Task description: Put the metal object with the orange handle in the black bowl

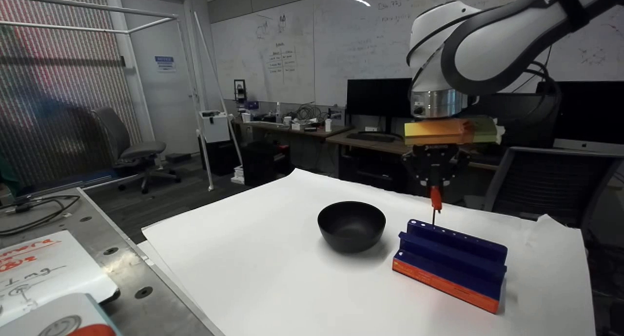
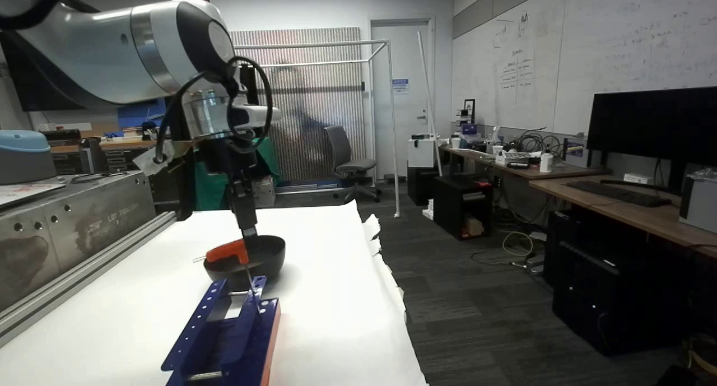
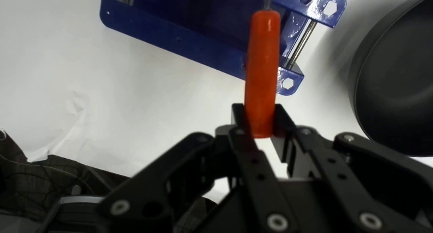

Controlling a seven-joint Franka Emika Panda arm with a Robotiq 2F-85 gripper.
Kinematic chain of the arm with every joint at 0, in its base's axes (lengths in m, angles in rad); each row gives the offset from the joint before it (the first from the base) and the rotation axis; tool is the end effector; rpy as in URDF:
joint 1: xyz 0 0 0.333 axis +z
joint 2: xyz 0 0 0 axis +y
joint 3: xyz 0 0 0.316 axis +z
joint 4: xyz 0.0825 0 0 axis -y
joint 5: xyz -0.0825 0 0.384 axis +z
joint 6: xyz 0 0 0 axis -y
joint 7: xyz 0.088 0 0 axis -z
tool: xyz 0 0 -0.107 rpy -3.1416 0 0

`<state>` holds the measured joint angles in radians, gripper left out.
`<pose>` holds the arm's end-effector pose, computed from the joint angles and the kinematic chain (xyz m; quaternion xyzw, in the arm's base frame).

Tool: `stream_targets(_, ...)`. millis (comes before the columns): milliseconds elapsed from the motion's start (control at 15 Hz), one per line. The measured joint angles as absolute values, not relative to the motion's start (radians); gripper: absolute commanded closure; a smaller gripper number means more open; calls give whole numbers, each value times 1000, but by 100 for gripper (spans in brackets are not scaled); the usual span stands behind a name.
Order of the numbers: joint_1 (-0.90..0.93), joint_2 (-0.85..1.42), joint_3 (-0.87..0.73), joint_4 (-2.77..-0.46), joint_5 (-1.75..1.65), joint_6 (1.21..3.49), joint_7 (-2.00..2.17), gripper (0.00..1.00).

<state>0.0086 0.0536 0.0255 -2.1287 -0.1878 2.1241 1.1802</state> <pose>0.5431 0.0101 0.3799 0.8642 -0.4963 0.0205 0.0803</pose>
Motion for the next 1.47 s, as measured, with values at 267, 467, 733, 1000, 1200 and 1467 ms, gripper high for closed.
stream_targets(267,25,-45,37,-2121,-211,2068,1187,95)
stream_targets(467,31,-140,62,-2111,-219,2063,1190,95)
stream_targets(733,31,-195,72,-2116,-130,2215,1162,95)
stream_targets(1000,31,-122,68,-2160,-13,2404,1077,95)
stream_targets(1200,32,-30,71,-2185,36,2509,1004,95)
stream_targets(1467,33,80,71,-2205,77,2668,909,95)
